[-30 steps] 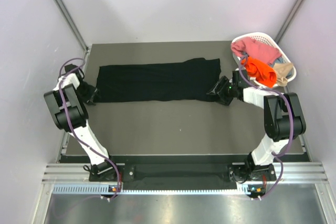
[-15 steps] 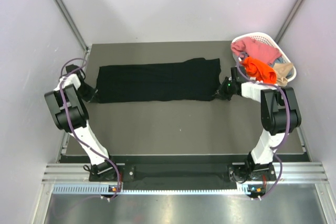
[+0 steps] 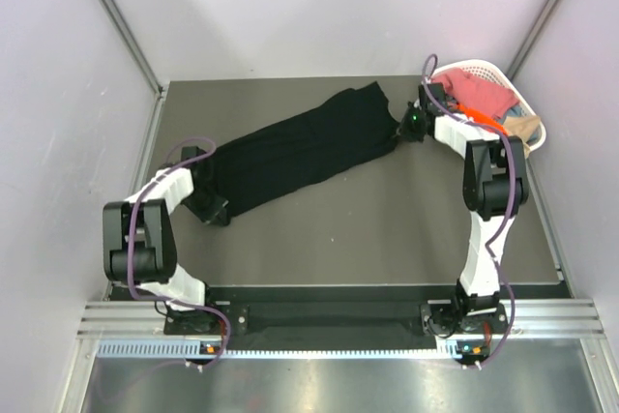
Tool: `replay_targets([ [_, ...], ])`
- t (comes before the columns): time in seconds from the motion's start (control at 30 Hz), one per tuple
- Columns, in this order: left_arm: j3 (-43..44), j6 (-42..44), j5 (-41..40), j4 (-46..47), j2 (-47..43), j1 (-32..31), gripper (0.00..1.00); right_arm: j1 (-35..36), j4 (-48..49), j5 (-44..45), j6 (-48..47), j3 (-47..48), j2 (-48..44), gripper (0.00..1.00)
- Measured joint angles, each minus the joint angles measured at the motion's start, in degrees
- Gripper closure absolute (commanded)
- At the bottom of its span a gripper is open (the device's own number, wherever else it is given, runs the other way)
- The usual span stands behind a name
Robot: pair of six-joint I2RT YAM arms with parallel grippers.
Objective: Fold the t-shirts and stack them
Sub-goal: Fold the tshirt
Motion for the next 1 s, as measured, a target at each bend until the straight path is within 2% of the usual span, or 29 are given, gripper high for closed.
replay_targets([
  [0.2,-3.23,-3.72,0.07,-4.11,-6.36,-7.19,1.00,-0.07,-1.14,2.69,-5.27,14.19,7.50,0.92],
  [0.37,-3.19,-6.34,1.70,-4.52,-7.23,-21.22,1.00,-0.35,-3.34,3.58,-6.34,25.79,15.45,0.84],
  [0.4,-2.64,-6.45,2.03,-4.98,-6.43,-24.17,0.92,-0.42,-4.02,3.67,-6.38,28.17,16.96,0.81],
  [0.43,-1.36,-6.47,2.16,-6.14,-5.09,-26.88,0.73,-0.50,-5.46,3.76,-6.51,30.88,18.60,0.77],
  [0.47,0.20,-6.01,2.12,-6.86,-3.61,-29.03,0.65,-0.59,-6.47,3.76,-6.56,32.92,19.71,0.65],
  [0.53,3.37,-5.33,2.36,-7.72,-1.46,-32.24,0.53,-0.76,-8.37,3.74,-6.64,35.15,20.50,0.59],
  [0.57,4.44,-4.83,2.32,-7.78,-1.38,-33.03,0.47,-0.81,-9.09,3.80,-6.56,35.34,20.46,0.49],
  [0.67,6.73,-3.19,0.85,-8.83,-3.28,-33.38,0.44,-0.85,-11.50,3.89,-6.84,35.39,19.63,0.36],
  [0.73,8.63,-1.53,-1.09,-10.36,-5.42,-33.35,0.43,-0.85,-13.97,3.98,-7.15,35.17,18.73,0.30],
  [0.77,9.86,-0.57,-2.14,-11.08,-6.32,-33.31,0.43,-0.85,-15.41,4.02,-7.37,34.84,18.05,0.24],
  [0.83,12.46,1.73,-4.44,-12.07,-7.80,-33.24,0.36,-0.85,-17.05,4.37,-8.02,32.50,15.45,0.18],
  [0.9,14.67,3.82,-6.84,-12.26,-8.83,-32.61,0.36,-0.83,-18.51,4.94,-8.68,28.68,11.47,0.10],
  [1.0,16.50,7.28,-8.63,-12.09,-9.22,-28.41,0.36,-0.70,-21.53,5.25,-9.53,24.20,5.09,0.06],
])
